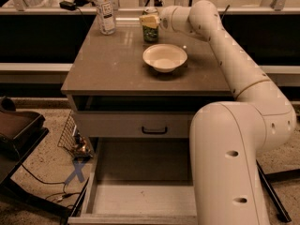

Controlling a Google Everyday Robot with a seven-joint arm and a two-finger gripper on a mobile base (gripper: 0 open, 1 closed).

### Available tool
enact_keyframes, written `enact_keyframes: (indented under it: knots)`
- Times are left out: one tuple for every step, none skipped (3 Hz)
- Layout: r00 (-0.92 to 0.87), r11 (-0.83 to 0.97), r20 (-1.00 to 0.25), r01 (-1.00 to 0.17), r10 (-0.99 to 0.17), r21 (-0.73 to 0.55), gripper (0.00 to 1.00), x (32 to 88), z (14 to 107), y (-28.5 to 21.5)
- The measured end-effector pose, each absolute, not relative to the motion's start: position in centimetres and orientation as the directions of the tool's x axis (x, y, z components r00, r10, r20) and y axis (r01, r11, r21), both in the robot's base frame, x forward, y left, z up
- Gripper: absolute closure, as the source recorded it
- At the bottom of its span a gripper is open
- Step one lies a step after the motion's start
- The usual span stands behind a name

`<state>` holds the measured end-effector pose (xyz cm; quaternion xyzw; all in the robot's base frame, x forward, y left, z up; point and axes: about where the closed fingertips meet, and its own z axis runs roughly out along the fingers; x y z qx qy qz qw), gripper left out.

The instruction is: Place green can into middle drawer

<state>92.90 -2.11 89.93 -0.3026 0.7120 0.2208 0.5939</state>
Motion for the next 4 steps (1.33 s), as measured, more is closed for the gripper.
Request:
enact_keyframes:
  knots:
    - [-0.113, 0.717, -0.979, -0.696, -0.169, -0.043, 0.91, 92.9, 89.7, -1.8]
    - [-0.108, 0.714, -0.979, -0.698, -0.172, -0.048, 1.00, 92.9, 90.0, -1.5]
    - [-0.077, 0.709, -0.982, -0.701, -0.173, -0.070, 1.00, 92.1, 92.1, -1.9]
    - [-0.032, 0.710, -0.984, -0.697, -0.174, -0.102, 1.00, 90.5, 94.4, -2.9]
